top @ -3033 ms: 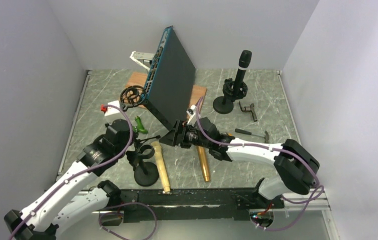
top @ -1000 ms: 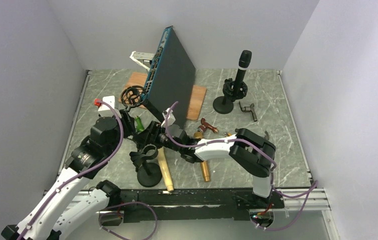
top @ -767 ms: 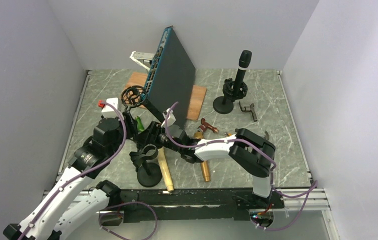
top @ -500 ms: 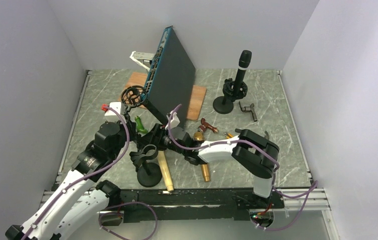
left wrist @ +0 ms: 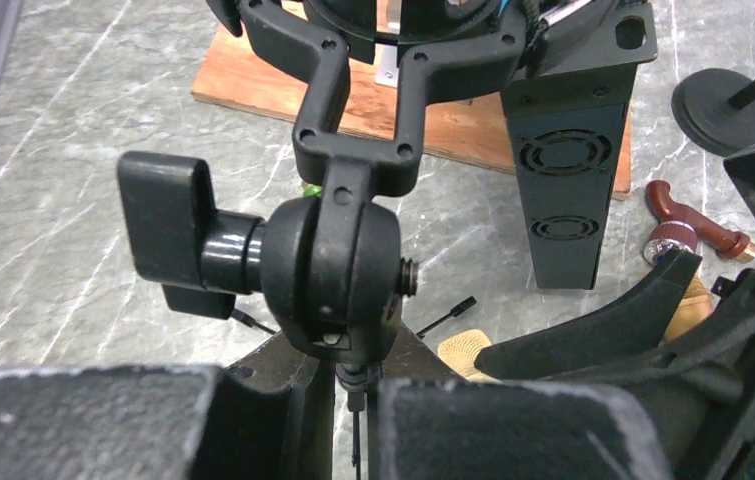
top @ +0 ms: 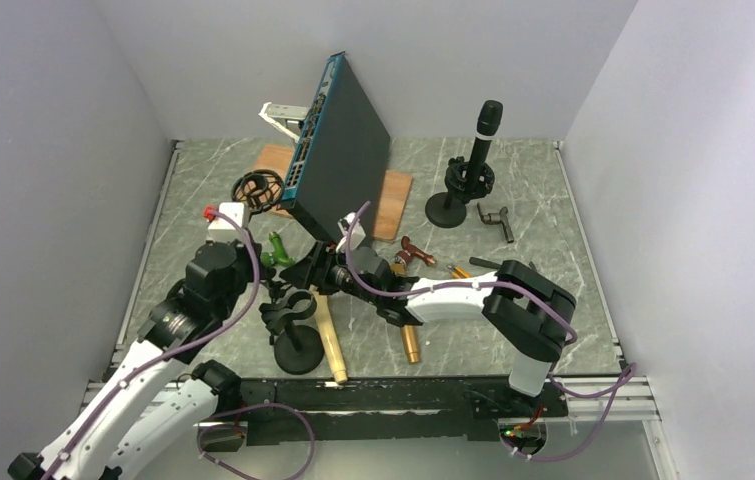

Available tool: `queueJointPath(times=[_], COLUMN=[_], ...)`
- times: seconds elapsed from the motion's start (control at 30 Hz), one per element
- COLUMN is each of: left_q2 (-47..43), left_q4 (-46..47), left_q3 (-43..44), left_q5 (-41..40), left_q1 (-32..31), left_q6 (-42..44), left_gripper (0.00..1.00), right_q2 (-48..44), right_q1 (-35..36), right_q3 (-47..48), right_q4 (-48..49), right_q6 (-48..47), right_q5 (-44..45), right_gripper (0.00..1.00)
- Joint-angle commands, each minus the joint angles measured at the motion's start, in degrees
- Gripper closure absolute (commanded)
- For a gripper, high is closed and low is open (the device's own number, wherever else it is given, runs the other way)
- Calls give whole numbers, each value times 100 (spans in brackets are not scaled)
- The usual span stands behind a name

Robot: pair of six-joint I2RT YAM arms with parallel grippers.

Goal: Remove the microphone from the stand

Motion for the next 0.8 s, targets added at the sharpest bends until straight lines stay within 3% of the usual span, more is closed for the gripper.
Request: queueJointPath(times=[0.0, 0.17, 0.3, 0.63, 0.77], left_q2=[-665, -889, -771, -563, -551], left_q4=[-169, -646, -1104, -1328, -1365], left_q3=[575, 1127, 1605, 1983, 2018], left_q5=[-513, -1081, -1050, -1140, -1056], left_q1=[-3, -1, 2, -2, -4], left_q6=[-106, -406, -873, -1074, -1163], left_gripper=[100, 100, 100, 100, 100], right_q2=[-280, -320, -272, -271, -58], right_q1=[-9, -20, -33, -148, -144], right_q3=[415, 1078, 1578, 2108, 2412], right_q4=[-248, -946, -1310, -1419, -1458], right_q6=[-491, -904, -1045, -1044, -931], right_q5=[-265, -560, -804, -1692, -1963], right_gripper=[30, 30, 29, 26, 29])
